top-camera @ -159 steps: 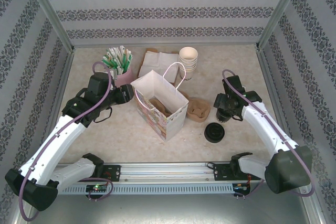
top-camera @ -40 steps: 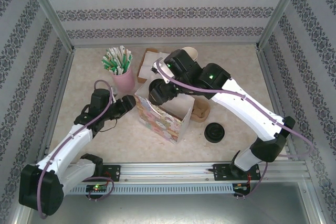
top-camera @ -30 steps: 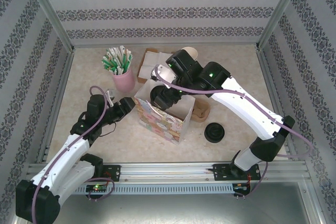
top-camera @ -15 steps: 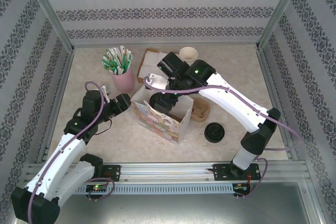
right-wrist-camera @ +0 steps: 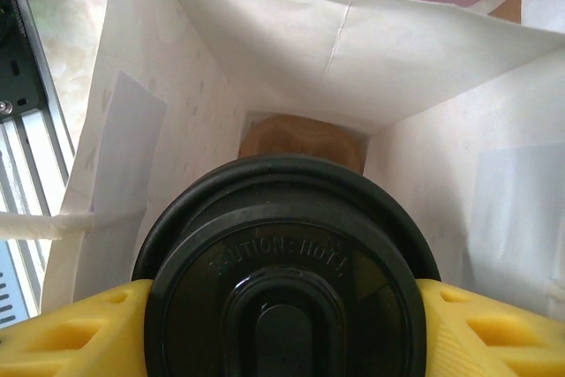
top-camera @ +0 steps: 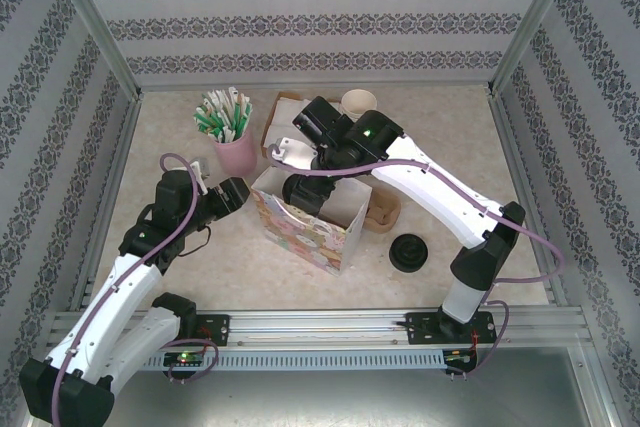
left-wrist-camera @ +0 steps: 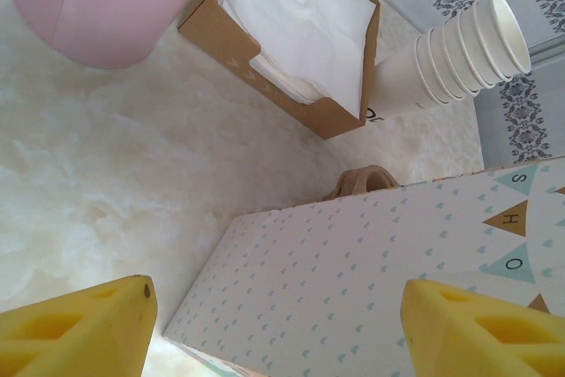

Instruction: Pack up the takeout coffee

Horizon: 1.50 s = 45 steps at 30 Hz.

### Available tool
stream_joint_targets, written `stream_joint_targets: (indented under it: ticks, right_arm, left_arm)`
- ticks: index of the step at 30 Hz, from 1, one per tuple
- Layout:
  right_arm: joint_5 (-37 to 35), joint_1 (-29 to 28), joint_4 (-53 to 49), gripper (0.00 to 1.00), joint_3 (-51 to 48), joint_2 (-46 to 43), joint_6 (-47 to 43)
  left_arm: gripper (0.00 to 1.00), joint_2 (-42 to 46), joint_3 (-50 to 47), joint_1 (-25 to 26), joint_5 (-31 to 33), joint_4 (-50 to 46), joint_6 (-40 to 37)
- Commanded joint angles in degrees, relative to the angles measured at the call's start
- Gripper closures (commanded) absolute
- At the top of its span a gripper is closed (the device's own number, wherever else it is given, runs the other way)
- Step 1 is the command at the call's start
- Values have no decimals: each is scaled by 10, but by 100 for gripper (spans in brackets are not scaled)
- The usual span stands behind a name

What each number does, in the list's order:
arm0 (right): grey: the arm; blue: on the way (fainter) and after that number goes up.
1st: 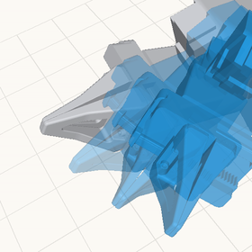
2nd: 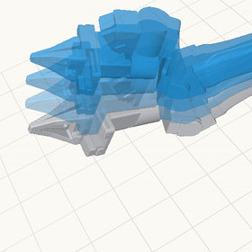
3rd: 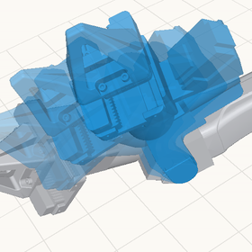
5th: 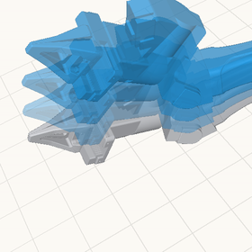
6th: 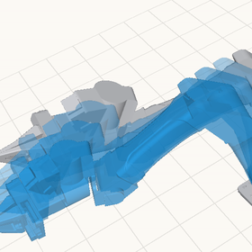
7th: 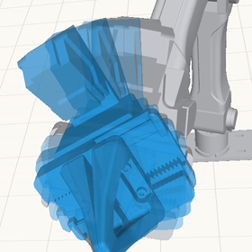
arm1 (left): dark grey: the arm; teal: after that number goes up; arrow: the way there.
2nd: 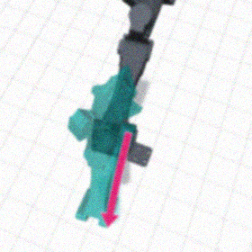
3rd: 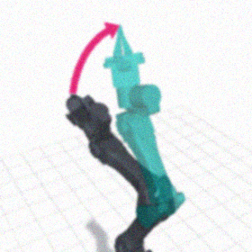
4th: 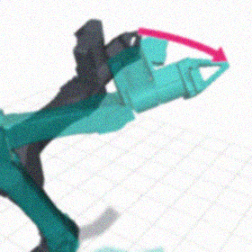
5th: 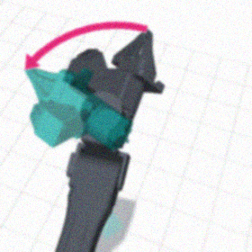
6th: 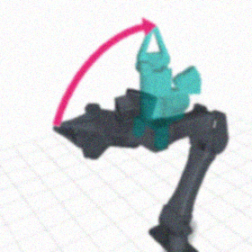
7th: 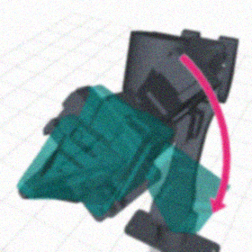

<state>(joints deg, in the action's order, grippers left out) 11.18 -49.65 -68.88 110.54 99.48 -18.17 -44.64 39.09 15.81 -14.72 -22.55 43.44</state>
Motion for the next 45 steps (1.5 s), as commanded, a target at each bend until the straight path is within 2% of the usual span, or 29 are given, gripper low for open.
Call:
stream_joint_targets:
  ticks: [1, 6, 20, 32, 45]
  right_arm:
    - [-15, -3, 12, 39, 6, -11, 4]
    - [-46, -3, 0, 40, 5, 7, 0]
    - [-2, -6, 6, 40, -14, 17, 14]
    - [-28, -6, 17, 40, 1, 50, 39]
    - [-18, -7, 34, 41, -18, 55, 49]
  left_arm:
    - [26, 0, 25, 5, -11, 6, -15]
    - [26, -3, 29, 5, -14, 13, -15]
    - [26, -31, 32, 5, -30, 24, -8]
    - [27, -52, 24, 5, -51, 44, -3]
    - [27, -47, 15, 5, -68, 55, 4]
